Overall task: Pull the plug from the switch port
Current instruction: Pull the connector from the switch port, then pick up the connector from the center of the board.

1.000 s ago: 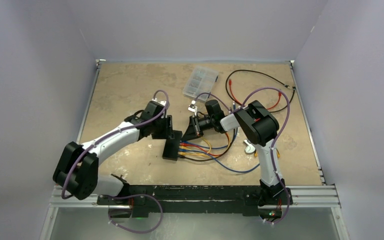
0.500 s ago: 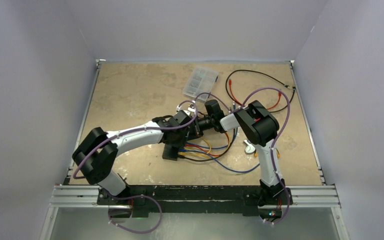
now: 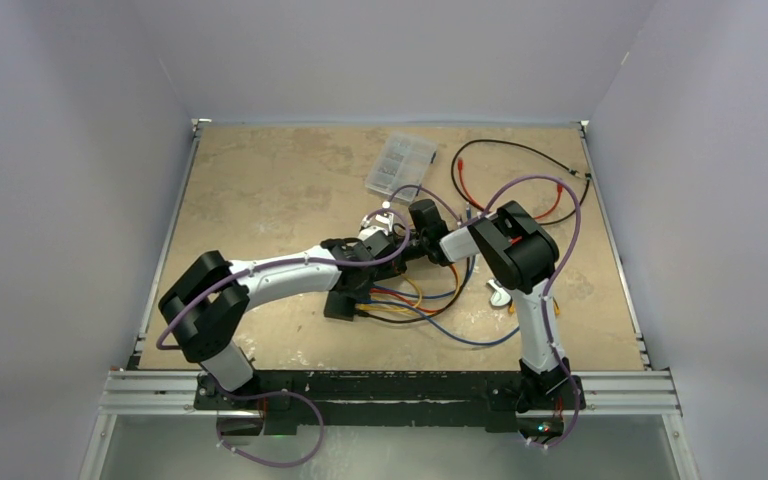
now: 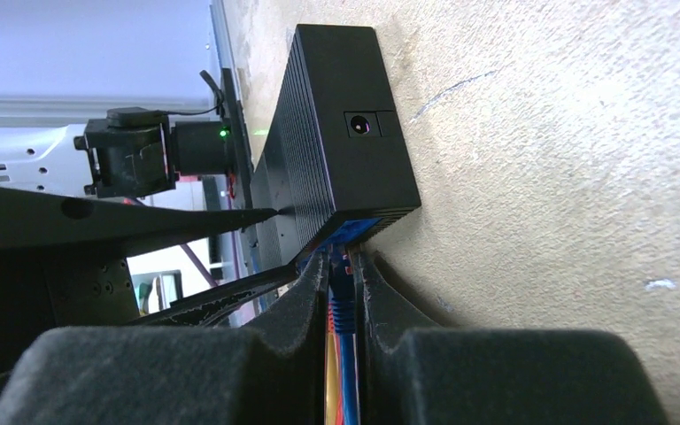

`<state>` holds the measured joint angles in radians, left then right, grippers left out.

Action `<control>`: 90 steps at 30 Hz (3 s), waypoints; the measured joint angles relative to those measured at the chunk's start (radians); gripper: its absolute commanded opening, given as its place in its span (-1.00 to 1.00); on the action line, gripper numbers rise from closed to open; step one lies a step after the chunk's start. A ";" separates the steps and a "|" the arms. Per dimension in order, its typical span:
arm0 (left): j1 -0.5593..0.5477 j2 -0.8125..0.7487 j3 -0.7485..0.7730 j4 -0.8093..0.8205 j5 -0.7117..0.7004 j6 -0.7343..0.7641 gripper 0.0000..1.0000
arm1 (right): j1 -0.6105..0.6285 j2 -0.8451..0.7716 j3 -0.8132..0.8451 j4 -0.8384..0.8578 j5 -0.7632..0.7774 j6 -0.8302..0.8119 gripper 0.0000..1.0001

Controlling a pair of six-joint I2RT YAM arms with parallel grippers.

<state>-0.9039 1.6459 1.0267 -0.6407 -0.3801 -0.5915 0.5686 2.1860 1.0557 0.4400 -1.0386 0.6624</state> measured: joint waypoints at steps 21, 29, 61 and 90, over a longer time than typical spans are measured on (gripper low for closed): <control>-0.008 0.016 0.016 -0.004 -0.018 -0.056 -0.61 | 0.005 -0.041 -0.029 -0.014 0.051 -0.091 -1.00; -0.008 0.018 0.016 -0.002 -0.020 -0.056 -0.61 | -0.007 -0.078 -0.043 -0.075 0.080 -0.148 -1.00; 0.153 -0.134 -0.133 0.193 0.243 -0.006 -0.18 | -0.035 -0.208 0.040 -0.355 0.469 -0.249 -0.49; 0.681 -0.247 -0.159 0.203 0.655 0.174 -0.12 | 0.053 -0.410 -0.052 -0.619 0.704 -0.353 -0.09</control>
<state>-0.2234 1.3991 0.8677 -0.4374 0.2749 -0.4175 0.6220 1.7756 1.0039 -0.1787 -0.3347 0.3096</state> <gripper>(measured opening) 0.440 0.469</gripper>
